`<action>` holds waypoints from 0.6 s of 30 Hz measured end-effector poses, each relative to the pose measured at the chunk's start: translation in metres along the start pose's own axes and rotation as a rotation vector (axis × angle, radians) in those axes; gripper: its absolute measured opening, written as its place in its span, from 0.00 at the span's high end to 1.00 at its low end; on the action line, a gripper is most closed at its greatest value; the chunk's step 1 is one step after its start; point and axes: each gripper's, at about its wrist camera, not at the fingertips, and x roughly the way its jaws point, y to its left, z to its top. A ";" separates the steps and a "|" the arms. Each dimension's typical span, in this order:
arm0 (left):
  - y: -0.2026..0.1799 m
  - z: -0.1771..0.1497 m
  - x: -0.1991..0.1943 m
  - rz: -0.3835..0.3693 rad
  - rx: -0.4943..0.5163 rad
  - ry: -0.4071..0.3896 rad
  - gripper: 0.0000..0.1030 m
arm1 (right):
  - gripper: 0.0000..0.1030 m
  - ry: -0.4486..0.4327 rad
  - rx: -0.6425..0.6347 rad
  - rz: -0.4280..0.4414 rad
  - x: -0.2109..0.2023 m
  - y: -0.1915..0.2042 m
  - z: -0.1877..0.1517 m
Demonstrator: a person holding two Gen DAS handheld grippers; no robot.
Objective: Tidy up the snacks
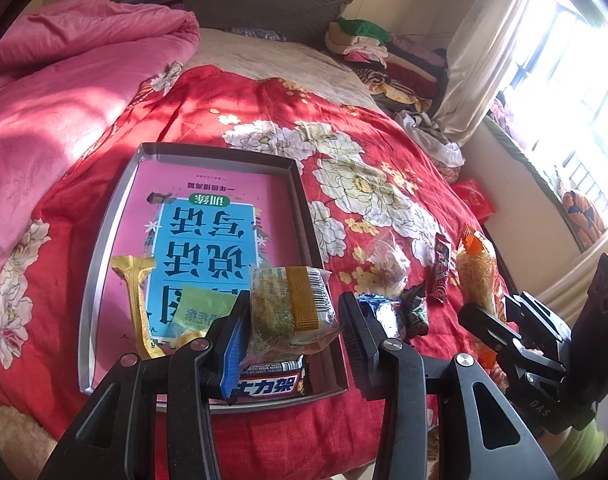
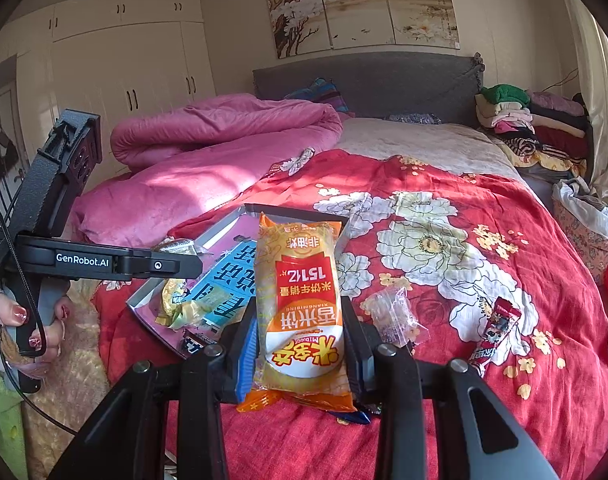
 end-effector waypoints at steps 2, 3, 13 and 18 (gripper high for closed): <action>0.006 0.001 -0.003 0.007 -0.012 -0.006 0.57 | 0.64 0.001 -0.001 0.004 0.001 0.002 0.001; 0.009 0.002 -0.004 0.012 -0.018 -0.009 0.57 | 0.64 0.000 -0.003 0.005 0.002 0.003 0.001; 0.040 0.005 -0.022 0.054 -0.078 -0.048 0.57 | 0.64 0.003 -0.029 0.037 0.006 0.019 0.003; 0.055 0.005 -0.028 0.073 -0.108 -0.059 0.57 | 0.64 0.007 -0.043 0.051 0.010 0.027 0.005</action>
